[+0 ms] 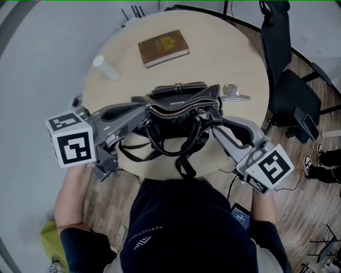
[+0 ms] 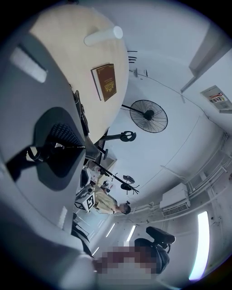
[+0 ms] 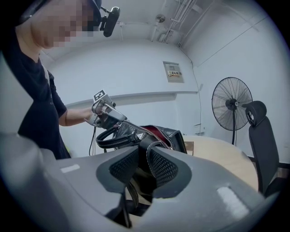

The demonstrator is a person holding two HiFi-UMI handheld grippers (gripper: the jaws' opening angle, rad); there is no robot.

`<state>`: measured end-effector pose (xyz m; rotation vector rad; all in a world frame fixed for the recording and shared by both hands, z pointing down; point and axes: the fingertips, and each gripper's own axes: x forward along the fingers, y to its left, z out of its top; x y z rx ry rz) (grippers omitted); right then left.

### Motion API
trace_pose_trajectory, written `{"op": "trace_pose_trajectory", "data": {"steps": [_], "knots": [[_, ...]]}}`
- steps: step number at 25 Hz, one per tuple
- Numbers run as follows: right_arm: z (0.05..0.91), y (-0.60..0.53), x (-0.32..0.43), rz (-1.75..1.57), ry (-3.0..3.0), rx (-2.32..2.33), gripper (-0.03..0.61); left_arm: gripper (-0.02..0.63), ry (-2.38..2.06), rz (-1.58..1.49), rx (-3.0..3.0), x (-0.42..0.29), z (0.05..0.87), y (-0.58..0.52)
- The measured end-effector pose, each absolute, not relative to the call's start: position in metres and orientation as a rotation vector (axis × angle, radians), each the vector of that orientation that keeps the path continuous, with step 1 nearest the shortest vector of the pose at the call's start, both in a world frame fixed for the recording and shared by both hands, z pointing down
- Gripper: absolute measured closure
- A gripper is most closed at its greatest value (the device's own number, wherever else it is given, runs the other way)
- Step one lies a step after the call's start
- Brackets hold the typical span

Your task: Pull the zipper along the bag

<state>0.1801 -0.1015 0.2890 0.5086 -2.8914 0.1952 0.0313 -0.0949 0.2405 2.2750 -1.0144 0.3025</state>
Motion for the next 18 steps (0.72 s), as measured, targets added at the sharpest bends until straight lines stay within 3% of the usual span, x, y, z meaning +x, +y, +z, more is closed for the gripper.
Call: {"op": "trace_pose_trajectory", "data": {"steps": [18], "knots": [[0.266,-0.101,0.185,0.099,-2.836,0.705,0.477,0.583,-0.853,0.200,2.387,0.020,0.251,-0.088]]}}
